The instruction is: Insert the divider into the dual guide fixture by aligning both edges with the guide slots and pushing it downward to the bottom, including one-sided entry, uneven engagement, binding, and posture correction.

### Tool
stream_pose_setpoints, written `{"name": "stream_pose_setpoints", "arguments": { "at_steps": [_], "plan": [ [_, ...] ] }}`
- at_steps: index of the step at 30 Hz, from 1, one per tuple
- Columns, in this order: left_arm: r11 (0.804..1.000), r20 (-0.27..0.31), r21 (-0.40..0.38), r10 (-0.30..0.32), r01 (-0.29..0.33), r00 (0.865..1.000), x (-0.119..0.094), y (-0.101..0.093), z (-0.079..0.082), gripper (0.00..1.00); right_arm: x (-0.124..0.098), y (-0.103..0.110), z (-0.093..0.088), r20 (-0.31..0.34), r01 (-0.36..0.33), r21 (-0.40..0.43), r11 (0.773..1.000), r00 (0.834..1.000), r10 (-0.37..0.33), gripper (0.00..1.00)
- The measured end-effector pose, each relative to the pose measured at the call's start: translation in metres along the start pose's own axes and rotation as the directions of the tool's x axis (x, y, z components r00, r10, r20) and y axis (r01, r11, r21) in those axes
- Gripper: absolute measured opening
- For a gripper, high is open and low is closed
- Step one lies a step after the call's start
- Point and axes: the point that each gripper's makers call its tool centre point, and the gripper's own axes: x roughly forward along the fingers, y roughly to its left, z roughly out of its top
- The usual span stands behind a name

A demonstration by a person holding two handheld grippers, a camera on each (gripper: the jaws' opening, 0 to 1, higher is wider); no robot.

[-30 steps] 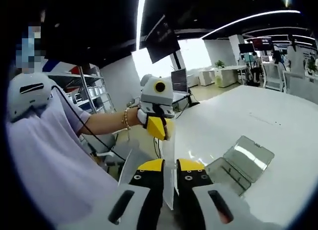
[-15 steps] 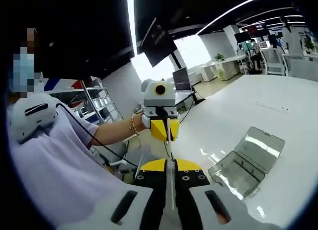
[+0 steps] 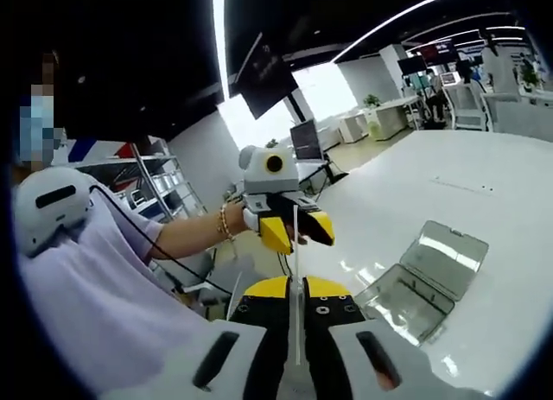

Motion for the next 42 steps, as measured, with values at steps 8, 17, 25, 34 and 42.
{"name": "stream_pose_setpoints", "arguments": {
  "at_steps": [8, 17, 25, 34, 42],
  "plan": [
    [0.997, -0.042, 0.015, 0.078, -0.077, 0.996, -0.003, 0.014, -0.016, 0.25, 0.004, -0.011, -0.008, -0.015, 0.067, 0.004, 0.998, 0.998, -0.067, 0.0],
    [0.985, -0.072, 0.053, 0.166, -0.162, 0.984, -0.01, 0.022, -0.029, 0.27, 0.009, -0.03, -0.024, -0.041, 0.169, 0.0, 0.986, 0.985, -0.169, 0.0],
    [0.96, -0.09, 0.096, 0.27, -0.262, 0.959, -0.026, 0.034, -0.037, 0.28, 0.015, -0.043, -0.03, -0.065, 0.253, -0.009, 0.967, 0.965, -0.253, 0.0],
    [0.939, -0.099, 0.126, 0.334, -0.321, 0.937, -0.044, 0.036, -0.043, 0.32, 0.02, -0.049, -0.036, -0.083, 0.316, 0.001, 0.949, 0.946, -0.315, 0.0],
    [0.937, -0.102, 0.129, 0.339, -0.325, 0.935, -0.056, 0.035, -0.046, 0.34, 0.026, -0.048, -0.042, -0.098, 0.35, 0.03, 0.936, 0.933, -0.346, 0.0]
  ]
}}
